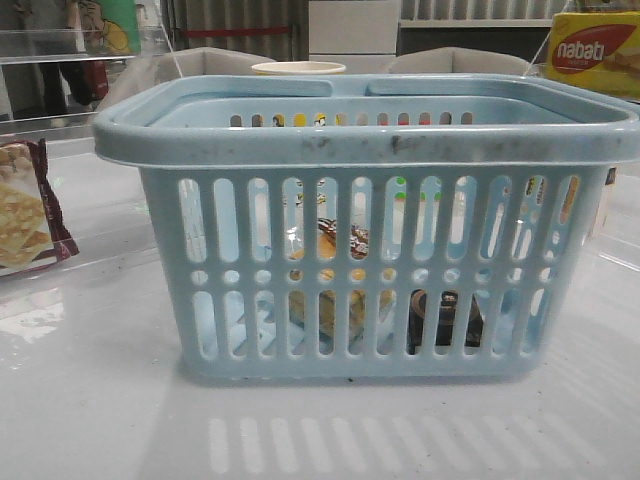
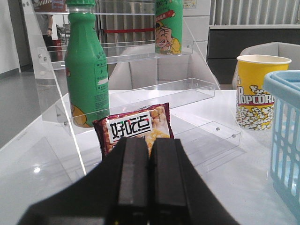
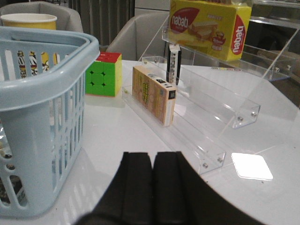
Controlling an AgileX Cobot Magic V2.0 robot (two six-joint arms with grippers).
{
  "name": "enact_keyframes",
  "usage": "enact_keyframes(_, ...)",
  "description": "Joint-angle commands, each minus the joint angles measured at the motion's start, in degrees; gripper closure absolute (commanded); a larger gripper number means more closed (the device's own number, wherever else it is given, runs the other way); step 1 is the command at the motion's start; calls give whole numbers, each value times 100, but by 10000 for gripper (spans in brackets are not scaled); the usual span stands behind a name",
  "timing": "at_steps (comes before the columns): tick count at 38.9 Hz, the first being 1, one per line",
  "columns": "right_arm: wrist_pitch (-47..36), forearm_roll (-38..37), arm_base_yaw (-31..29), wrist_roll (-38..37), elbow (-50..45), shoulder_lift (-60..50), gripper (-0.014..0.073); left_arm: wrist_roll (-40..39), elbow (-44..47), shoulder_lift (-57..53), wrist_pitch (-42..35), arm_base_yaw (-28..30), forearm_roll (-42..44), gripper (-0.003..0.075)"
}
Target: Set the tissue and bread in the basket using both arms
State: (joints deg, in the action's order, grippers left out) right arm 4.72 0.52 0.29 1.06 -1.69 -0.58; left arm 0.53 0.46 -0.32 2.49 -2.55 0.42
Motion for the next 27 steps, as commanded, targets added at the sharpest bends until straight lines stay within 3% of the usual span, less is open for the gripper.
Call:
enact_keyframes(1, -652, -52, -29, -19, -4, -106, 537, -53, -13, -94, -493, 8, -42, 629)
enact_keyframes(27, -862, -89, -21, -368, -4, -106, 537, -53, -13, -94, -493, 8, -42, 629)
